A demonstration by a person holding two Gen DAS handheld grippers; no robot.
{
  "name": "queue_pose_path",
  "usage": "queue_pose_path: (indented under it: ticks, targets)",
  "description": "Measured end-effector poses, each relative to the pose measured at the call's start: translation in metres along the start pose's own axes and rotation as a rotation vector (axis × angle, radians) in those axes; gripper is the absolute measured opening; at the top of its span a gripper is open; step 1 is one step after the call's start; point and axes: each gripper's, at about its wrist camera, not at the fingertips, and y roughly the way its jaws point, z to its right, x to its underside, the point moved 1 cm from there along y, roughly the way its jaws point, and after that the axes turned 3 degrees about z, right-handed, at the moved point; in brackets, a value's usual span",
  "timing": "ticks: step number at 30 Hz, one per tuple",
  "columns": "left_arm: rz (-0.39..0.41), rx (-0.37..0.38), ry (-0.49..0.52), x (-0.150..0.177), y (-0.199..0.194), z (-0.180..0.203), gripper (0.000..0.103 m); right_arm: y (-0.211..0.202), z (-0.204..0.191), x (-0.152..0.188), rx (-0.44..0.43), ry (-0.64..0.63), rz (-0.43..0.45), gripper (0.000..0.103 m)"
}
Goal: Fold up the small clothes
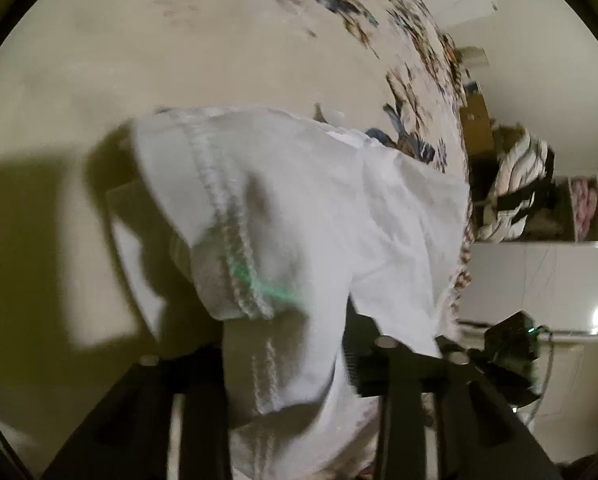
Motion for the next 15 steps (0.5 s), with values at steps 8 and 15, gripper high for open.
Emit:
queue_pose_path:
  ticks: [8,15]
  targets:
    - [0.094,0.105,-0.218,0.054,-0.043,-0.041,0.082,-0.028,-0.045,-0.029,0.103,-0.324,-0.003,0.095]
    - [0.105,0.113,-0.271,0.063,-0.001,-0.043,0.082,0.062,-0.063,-0.08,0.075,-0.371,-0.269,0.095]
